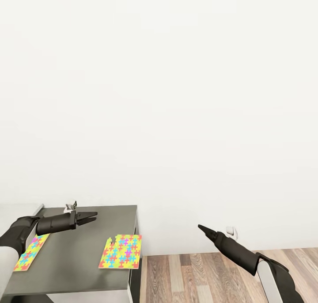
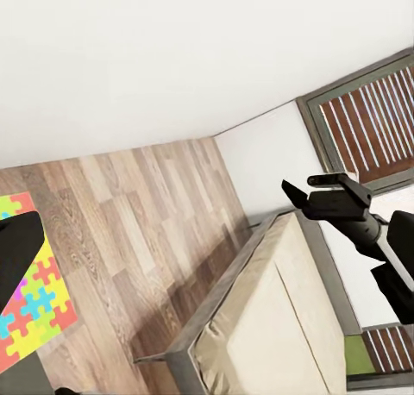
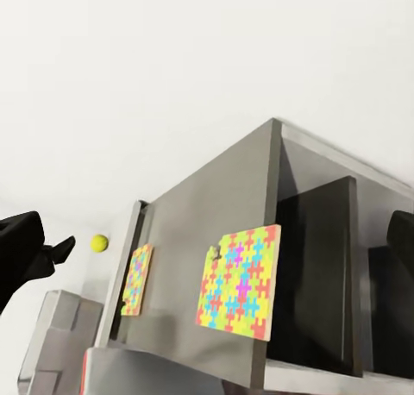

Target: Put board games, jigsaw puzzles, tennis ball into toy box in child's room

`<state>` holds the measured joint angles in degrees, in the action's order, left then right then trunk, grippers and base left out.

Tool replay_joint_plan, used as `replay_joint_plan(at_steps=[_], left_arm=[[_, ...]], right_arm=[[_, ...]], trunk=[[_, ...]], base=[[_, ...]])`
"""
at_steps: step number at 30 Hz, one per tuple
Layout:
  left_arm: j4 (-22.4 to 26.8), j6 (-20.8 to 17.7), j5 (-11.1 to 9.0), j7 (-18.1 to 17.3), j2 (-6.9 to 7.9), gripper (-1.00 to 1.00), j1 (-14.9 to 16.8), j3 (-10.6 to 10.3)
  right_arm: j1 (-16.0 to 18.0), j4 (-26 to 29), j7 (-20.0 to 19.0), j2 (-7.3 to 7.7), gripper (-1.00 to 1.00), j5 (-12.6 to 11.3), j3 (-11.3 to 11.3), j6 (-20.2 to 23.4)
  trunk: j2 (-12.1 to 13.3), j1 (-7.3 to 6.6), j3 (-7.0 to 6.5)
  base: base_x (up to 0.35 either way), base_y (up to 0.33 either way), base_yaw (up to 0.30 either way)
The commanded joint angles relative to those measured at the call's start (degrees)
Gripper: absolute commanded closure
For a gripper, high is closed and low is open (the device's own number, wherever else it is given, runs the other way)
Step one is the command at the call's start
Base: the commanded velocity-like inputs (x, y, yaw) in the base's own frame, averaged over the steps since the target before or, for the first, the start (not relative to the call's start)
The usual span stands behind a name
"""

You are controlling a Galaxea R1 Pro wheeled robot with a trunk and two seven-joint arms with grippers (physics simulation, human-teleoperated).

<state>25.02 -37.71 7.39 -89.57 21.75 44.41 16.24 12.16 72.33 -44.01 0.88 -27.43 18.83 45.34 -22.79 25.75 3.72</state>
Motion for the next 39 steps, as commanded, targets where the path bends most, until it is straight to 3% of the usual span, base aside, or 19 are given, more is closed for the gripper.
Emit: replay_joint_plan(at_steps=[1, 22, 28, 33, 39], left_arm=[[0.02, -0.61, 0.61, -0.43, -0.04, -1.00, 0.06, 0.35], [0.19, -0.53, 0.55, -0.43, -0.41, -1.00, -0.39, 0.24], [5.05, -0.54, 0.49, -0.43, -1.49, -1.00, -2.38, 0.21], [13.82, -1.22, -0.15, -0.43, -1.85, -1.00, -6.40, 0.20], [20.94, -4.24, -3.73, -0.43, -1.95, -1.00, -10.28, 0.13]], right_arm=[[0.06, 0.01, -0.12, -0.01, -1.00, -0.09, 0.05, 0.26], [0.35, -2.61, 0.37, -0.14, -1.00, 0.04, -0.19, 0.25], [3.34, -8.33, 0.54, -0.17, -1.00, 0.25, -1.13, 0.85], [6.53, -14.59, 0.52, -0.10, -1.00, 0.18, -5.00, 1.05], [8.24, -18.06, 0.64, -0.09, -1.00, 0.04, -7.15, 1.12]], trunk=[[-0.13, 0.04, 0.13], [-0.13, 0.04, 0.13], [-0.13, 0.04, 0.13], [-0.13, 0.04, 0.13], [-0.13, 0.04, 0.13]], base=[[0.000, 0.003, 0.000], [0.098, 0.029, 0.000], [0.014, 0.005, 0.000], [0.004, 0.001, 0.000], [0.001, 0.000, 0.000]])
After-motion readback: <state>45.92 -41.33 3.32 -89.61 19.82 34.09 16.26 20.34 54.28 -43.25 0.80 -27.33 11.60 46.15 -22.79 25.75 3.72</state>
